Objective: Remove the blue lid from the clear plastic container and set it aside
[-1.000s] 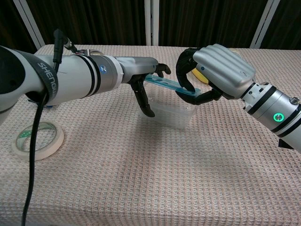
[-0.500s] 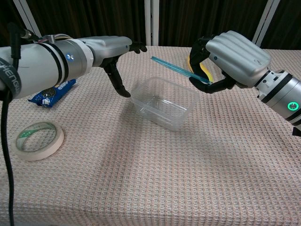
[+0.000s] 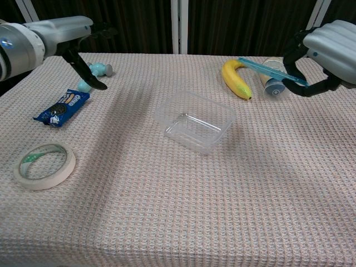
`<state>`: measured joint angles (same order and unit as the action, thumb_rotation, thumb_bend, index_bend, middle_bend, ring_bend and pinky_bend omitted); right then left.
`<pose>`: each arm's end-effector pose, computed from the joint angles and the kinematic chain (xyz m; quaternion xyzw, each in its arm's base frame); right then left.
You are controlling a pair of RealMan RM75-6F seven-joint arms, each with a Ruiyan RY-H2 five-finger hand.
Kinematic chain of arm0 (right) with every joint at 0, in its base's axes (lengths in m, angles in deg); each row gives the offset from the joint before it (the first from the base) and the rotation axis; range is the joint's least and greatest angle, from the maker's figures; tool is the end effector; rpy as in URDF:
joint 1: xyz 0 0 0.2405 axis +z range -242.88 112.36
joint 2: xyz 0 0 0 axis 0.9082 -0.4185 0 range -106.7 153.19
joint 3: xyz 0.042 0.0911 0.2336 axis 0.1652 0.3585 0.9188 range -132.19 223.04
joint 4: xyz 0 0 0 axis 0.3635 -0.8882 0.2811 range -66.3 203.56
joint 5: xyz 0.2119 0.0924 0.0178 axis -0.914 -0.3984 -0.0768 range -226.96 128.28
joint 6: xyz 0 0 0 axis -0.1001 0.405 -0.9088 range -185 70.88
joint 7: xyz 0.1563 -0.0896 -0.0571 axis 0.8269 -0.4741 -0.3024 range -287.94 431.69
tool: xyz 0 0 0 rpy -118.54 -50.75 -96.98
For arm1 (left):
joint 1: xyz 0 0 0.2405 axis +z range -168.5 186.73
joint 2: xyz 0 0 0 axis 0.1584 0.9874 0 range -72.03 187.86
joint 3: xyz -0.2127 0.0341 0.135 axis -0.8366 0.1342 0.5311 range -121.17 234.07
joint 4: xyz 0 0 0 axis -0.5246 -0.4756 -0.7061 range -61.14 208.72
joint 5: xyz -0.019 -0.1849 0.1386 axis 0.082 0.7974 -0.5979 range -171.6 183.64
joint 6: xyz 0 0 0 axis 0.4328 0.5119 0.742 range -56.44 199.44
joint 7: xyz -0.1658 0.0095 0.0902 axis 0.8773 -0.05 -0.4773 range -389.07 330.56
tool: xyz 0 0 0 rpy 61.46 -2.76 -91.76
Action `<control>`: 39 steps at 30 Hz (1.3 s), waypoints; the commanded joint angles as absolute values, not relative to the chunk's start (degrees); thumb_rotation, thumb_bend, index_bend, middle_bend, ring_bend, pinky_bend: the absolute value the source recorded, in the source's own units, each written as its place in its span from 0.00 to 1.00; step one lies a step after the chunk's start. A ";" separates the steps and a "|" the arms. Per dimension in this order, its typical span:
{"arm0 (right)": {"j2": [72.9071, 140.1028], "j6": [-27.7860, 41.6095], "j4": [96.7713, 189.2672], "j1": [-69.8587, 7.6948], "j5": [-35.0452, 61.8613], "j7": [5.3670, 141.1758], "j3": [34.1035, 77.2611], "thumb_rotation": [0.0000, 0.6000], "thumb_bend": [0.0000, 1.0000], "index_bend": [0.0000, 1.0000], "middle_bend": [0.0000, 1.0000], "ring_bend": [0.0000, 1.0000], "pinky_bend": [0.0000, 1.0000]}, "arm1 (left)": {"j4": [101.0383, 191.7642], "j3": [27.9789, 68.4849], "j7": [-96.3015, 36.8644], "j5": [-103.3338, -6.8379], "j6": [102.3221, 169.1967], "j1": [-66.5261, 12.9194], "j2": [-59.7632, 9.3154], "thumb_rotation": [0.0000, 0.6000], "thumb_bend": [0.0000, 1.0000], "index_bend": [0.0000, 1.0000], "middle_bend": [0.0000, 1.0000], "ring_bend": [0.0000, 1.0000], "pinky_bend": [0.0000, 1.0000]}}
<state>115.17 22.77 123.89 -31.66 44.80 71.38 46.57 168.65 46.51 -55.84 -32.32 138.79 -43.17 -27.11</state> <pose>-0.2169 -0.3722 0.0055 0.7463 -0.1632 0.4468 0.4656 -0.1104 0.4058 -0.0188 -0.6661 -0.4428 -0.3675 0.4746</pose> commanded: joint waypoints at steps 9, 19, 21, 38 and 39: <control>109.44 14.21 130.82 -37.16 37.81 66.00 44.55 1.00 0.25 0.21 0.26 0.07 0.14 | 171.71 49.40 -49.60 -41.80 145.84 -32.84 -21.48 1.00 0.12 0.00 0.03 0.00 0.04; 97.12 6.91 151.53 -40.65 30.40 65.31 43.27 1.00 0.12 0.00 0.00 0.00 0.00 | 170.29 54.02 -45.61 -50.77 148.41 -25.27 -16.80 1.00 0.12 0.00 0.03 0.00 0.02; 94.09 8.01 154.92 -41.77 30.82 66.78 42.90 1.00 0.12 0.00 0.00 0.00 0.00 | 170.14 54.70 -44.49 -52.34 149.06 -23.60 -15.17 1.00 0.12 0.01 0.03 0.00 0.02; 89.44 37.50 156.06 -58.54 38.08 77.49 44.42 1.00 0.16 0.00 0.17 0.00 0.01 | 168.65 60.73 -35.78 -65.96 161.84 -6.83 -7.27 1.00 0.12 0.07 0.04 0.00 0.00; 89.41 37.77 156.01 -59.10 38.19 77.53 44.18 1.00 0.16 0.00 0.17 0.00 0.01 | 169.30 60.94 -35.96 -66.60 162.95 -5.85 -7.25 1.00 0.12 0.07 0.04 0.00 0.00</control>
<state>89.75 37.13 156.17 -58.35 37.63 77.00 44.58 167.73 60.09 -36.25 -65.13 160.85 -7.71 -8.01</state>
